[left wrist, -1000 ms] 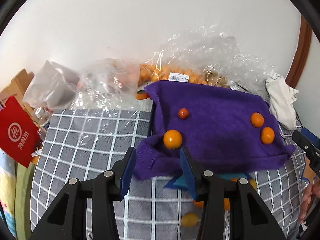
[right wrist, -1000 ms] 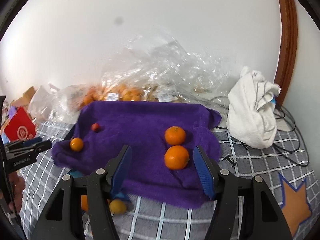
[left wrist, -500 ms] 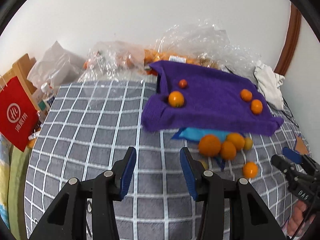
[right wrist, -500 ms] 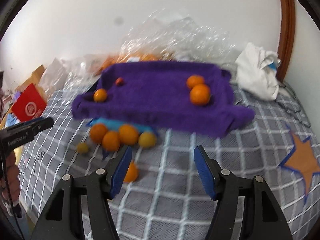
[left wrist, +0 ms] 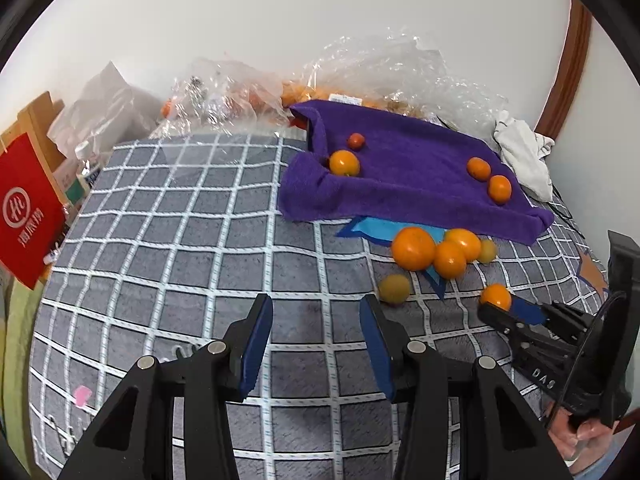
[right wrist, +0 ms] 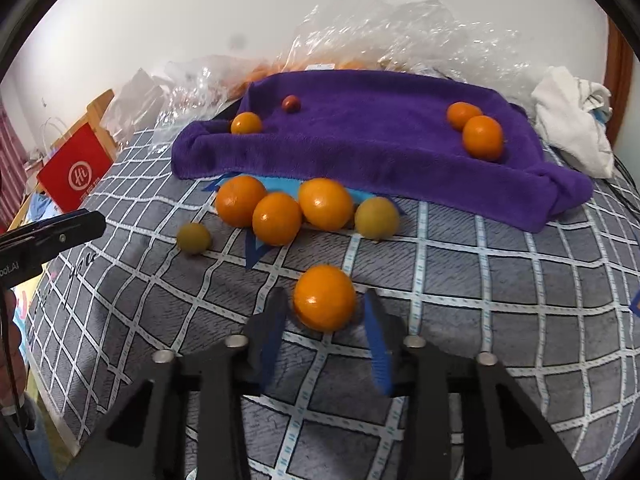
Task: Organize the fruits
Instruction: 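Grasp a large orange with the right gripper while the left gripper grasps a yellow kumquat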
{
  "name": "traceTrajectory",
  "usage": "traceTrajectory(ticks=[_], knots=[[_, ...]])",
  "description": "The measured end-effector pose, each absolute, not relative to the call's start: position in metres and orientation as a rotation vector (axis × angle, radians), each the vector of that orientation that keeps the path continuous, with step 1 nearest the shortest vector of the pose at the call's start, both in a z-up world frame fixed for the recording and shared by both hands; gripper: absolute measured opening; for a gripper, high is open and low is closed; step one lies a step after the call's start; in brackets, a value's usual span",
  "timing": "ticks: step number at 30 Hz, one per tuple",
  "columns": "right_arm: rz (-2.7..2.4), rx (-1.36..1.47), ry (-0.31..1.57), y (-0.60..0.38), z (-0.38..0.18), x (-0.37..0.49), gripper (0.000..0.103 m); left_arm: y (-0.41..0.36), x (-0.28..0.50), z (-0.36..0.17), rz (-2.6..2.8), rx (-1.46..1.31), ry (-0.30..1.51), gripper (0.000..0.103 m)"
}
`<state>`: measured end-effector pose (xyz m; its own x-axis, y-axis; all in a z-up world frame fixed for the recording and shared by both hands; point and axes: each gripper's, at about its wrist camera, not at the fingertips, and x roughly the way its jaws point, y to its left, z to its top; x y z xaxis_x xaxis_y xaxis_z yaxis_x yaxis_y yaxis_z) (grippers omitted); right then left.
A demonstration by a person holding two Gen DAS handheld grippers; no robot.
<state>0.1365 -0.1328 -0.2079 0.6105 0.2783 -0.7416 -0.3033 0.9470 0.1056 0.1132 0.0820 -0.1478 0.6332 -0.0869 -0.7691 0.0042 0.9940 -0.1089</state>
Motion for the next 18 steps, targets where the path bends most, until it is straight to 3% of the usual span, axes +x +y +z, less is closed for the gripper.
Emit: traceTrajectory(ticks=[11,18], knots=[[0.265,-0.039,0.778,-0.182,-0.192,0.117,0.031,0.037,0.132,-0.165,-0.145,-0.117,0.909,0.043],[0.217,0.02,0.78,-0.214,-0.193,0.111,0.031,0.019,0.145,-0.18,-0.128,-0.103,0.939,0.031]])
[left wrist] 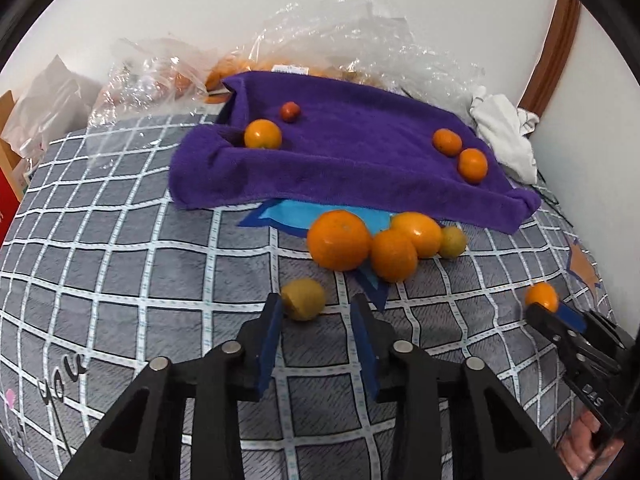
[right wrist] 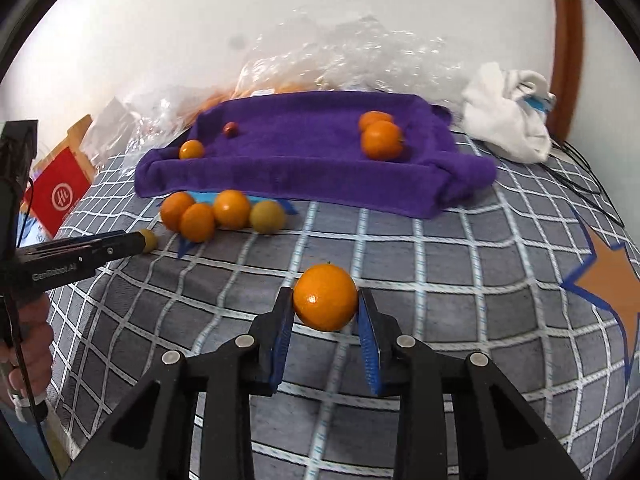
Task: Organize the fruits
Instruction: 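Grasp a large orange with the right gripper while the left gripper grasps a yellow kumquat, then carry both fruits onto the purple towel and open both grippers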
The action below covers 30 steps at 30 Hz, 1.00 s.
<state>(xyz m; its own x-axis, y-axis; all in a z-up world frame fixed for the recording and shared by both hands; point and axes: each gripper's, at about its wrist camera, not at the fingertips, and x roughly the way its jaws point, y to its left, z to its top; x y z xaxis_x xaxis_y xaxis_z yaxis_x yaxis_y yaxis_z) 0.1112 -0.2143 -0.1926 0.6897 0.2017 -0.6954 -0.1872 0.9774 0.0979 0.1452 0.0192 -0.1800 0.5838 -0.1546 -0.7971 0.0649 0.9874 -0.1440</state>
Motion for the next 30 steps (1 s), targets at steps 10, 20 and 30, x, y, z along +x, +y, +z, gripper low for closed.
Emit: traceTrajectory(ticks=[10,20,30], knots=[[0.206,0.035,0.771,-0.223,-0.192,0.104,0.031,0.034,0.135,-0.177,-0.12,-0.16,0.901,0.024],[0.24,0.088,0.734,-0.226,-0.16,0.117,0.031,0.072,0.126,-0.134,-0.08,-0.177,0.816,0.024],[0.224,0.042,0.628,-0.216,-0.099,0.155,0.031,0.098,0.151,-0.092,-0.004,-0.184,0.762,0.024]])
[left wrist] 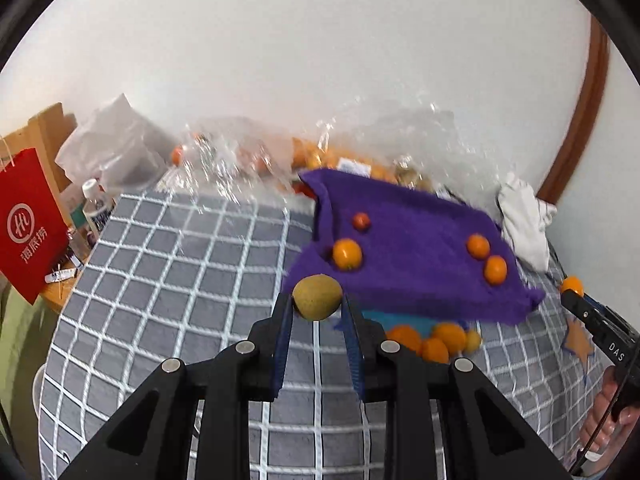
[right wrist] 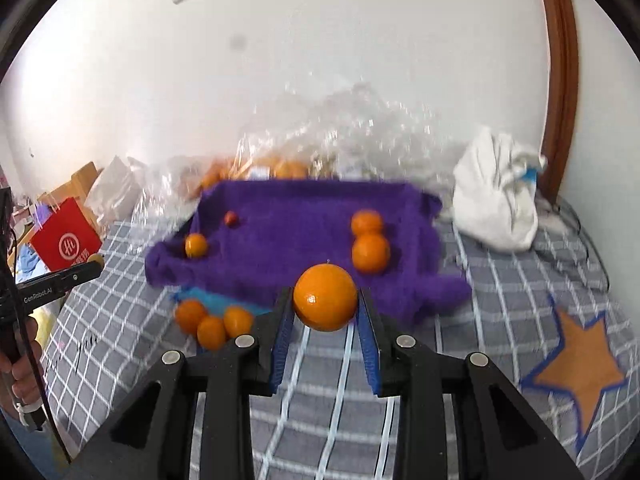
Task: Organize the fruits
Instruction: 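Carry both fruits onto the purple towel and open both grippers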
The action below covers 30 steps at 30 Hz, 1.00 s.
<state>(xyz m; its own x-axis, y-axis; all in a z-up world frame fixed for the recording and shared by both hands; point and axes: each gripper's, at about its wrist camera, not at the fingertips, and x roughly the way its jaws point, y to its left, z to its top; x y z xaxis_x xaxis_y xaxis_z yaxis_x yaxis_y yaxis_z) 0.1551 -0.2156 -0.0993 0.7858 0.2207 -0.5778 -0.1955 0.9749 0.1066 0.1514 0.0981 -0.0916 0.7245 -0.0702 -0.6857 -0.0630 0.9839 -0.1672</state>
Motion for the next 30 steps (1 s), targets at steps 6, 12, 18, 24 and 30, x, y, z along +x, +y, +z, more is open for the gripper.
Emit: traceTrajectory(ticks=[6,12,18,24,30], knots=[[0.242,0.045,0.617,-0.205,-0.086,0.186,0.031,0.106,0.175,-0.08,0.044,-0.185,0.738,0.024],[0.255,0.043,0.651,-0.192,-0.097,0.219,0.031,0.104,0.196,-0.084,0.062,-0.18,0.755,0.024],[0.255,0.027,0.701,-0.183,-0.119,0.251,0.031,0.098,0.222,-0.092,0.057,-0.166,0.78,0.024],[0.264,0.033,0.733,-0.182,-0.141,0.272,0.031,0.089,0.245,-0.1,0.056,-0.148,0.783,0.024],[0.286,0.025,0.765,-0.179,-0.154,0.279,0.031,0.074,0.261,-0.113,0.033,-0.127,0.805,0.024]])
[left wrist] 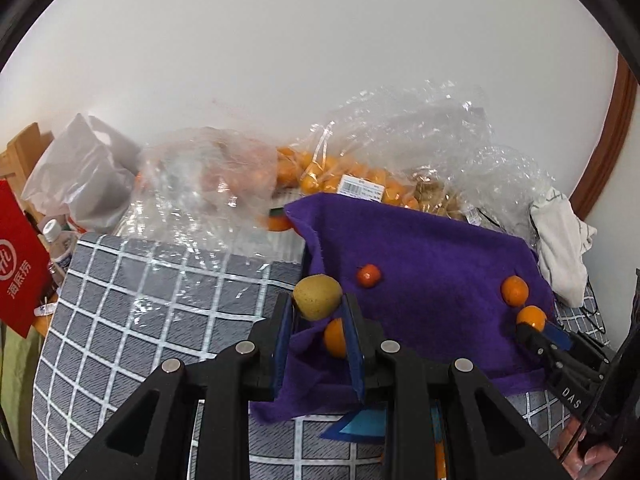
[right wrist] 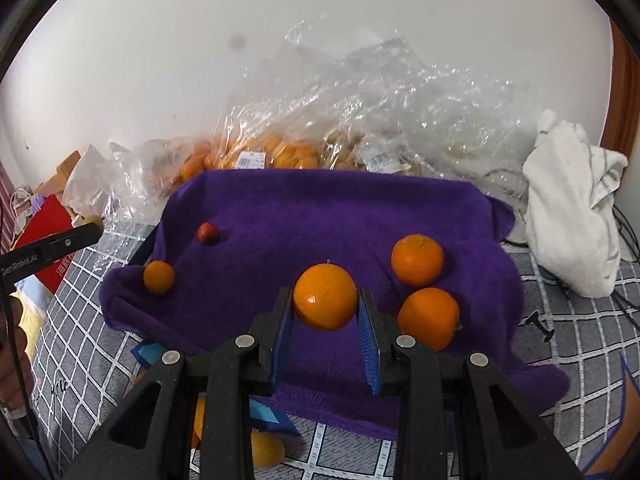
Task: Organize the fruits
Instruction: 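Carry both fruits onto the purple towel and open both grippers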
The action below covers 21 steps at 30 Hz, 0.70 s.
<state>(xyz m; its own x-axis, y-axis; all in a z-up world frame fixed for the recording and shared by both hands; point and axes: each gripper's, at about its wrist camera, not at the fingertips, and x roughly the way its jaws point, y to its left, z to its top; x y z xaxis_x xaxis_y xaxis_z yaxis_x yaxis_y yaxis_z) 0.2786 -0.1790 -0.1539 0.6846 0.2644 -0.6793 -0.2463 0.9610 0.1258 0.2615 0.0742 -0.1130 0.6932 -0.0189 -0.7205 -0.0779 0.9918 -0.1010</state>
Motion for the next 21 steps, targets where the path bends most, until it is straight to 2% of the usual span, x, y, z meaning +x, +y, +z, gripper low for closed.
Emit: traceTrajectory(ticks=[19,21], knots=[[0.286,0.004,0.876,-0.168,-0.182,0.293,0.032,0.062,0.272,-0.142,-0.064,-0.16,0.899,0.024],[0.282,0.003,0.873,-0.17,-0.181,0.291,0.035,0.059,0.277,-0.142,-0.067,-0.159,0.9,0.024]])
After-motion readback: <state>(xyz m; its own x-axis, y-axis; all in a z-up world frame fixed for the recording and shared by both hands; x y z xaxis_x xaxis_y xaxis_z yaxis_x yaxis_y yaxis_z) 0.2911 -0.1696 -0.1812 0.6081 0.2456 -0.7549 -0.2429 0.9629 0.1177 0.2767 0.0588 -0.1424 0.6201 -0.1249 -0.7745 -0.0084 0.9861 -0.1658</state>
